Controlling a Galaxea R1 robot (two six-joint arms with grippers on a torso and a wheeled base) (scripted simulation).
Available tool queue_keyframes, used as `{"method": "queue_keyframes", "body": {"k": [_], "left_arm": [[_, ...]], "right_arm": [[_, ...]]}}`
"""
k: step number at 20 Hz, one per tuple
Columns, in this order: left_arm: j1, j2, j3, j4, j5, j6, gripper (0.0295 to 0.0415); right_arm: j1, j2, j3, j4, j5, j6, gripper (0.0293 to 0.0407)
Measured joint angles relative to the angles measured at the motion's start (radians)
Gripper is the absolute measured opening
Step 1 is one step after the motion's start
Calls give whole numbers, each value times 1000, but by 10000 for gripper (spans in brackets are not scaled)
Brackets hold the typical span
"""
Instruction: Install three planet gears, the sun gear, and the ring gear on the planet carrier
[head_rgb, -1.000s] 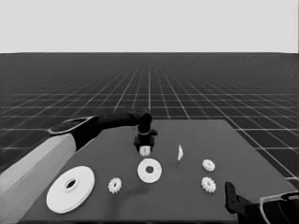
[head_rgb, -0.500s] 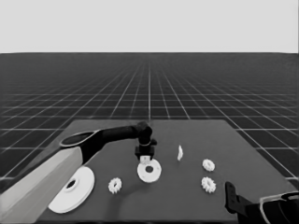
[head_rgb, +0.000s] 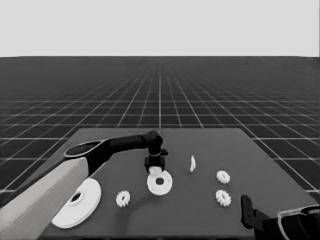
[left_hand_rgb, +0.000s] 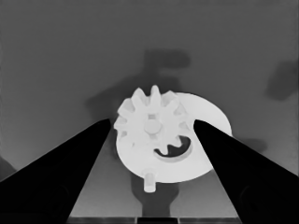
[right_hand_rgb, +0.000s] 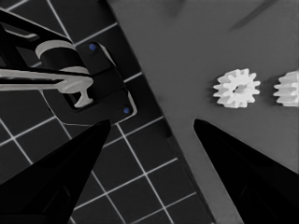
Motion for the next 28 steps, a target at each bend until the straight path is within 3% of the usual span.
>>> {"method": "queue_keyframes", "body": {"k": [3, 10, 11, 12, 14, 20, 21, 23, 28], "left_arm": [[-113, -37, 111, -96, 62, -61, 385], [-143, -39, 120, -125, 73, -66, 385], [-127, -274, 564, -94, 98, -285, 385], [-111, -420, 767, -80, 110, -342, 385], [-96, -544, 912, -66, 114, -357, 385], [-90, -603, 974, -59, 114, -353, 385], [5, -595, 938, 43, 99, -327, 385], [104, -580, 878, 132, 72, -290, 385], [144, -570, 841, 170, 53, -269, 385]], "right_arm": [[0, 0, 0, 0, 0, 0, 385], [0, 0, 0, 0, 0, 0, 385], [0, 0, 0, 0, 0, 0, 385], [0, 0, 0, 0, 0, 0, 385], [0, 0, 0, 0, 0, 0, 385], [0, 0, 0, 0, 0, 0, 385], [0, 0, 0, 0, 0, 0, 385], [0, 0, 0, 0, 0, 0, 385], [0, 0, 0, 0, 0, 0, 385]]}}
